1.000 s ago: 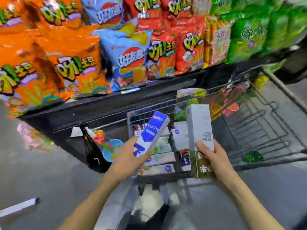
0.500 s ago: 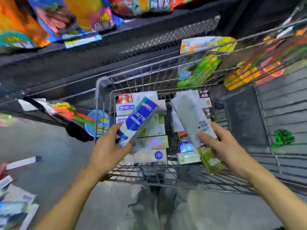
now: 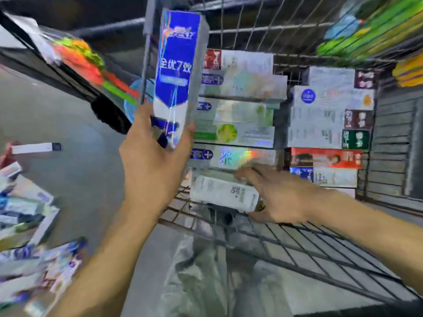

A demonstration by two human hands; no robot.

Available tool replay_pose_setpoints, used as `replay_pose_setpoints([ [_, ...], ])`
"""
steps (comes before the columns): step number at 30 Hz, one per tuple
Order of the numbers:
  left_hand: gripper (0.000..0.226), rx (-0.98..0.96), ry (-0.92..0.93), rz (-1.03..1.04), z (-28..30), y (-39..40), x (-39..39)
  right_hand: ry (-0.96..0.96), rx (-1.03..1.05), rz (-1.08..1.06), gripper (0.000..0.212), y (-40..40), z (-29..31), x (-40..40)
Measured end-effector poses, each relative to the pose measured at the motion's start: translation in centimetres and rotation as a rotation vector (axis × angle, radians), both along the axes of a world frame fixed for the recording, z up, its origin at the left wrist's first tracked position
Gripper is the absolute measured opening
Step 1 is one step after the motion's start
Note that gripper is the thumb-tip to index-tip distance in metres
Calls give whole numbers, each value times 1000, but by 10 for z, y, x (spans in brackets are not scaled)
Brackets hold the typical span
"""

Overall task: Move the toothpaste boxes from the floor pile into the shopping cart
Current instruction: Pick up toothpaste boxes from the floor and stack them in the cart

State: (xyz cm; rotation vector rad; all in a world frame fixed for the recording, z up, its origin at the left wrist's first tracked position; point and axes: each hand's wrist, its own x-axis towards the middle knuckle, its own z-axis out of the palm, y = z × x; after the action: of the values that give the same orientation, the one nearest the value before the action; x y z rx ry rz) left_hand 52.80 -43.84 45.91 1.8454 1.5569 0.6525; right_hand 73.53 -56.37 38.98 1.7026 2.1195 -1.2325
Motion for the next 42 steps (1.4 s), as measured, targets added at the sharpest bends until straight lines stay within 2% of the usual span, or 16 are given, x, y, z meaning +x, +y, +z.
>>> replay_pose_setpoints([
  [2,25,-15,-4,-23,0,1,3,34,22,32,90,5,-5,-3],
  [7,30,-34,-12,-37,0,4,0,168,1,-42,91,1,-6,6],
  [10,30,-72,-17,-50,-1,4,-2,181,10,-93,88,-2,0,24],
  [14,33,-81,-6,-52,-6,3,-1,112,205,16,80,2,-3,23],
  [18,41,-102,-19,-24,-8,2,1,100,374,113,71,15,-34,-1],
  [23,40,-80,-5,-18,-11,1,3,170,451,64,74,18,-62,-14],
  [25,39,-78,6,-21,-12,2,3,195,495,51,69,16,-66,-22],
  [29,40,-83,5,-23,-12,0,5,107,560,96,56,13,-72,-28],
  [37,39,-85,54,-68,-16,0,6,-41,588,80,59,13,-66,-6],
  [42,35,-102,145,-201,-23,5,10,-72,614,-118,50,12,-52,46],
])
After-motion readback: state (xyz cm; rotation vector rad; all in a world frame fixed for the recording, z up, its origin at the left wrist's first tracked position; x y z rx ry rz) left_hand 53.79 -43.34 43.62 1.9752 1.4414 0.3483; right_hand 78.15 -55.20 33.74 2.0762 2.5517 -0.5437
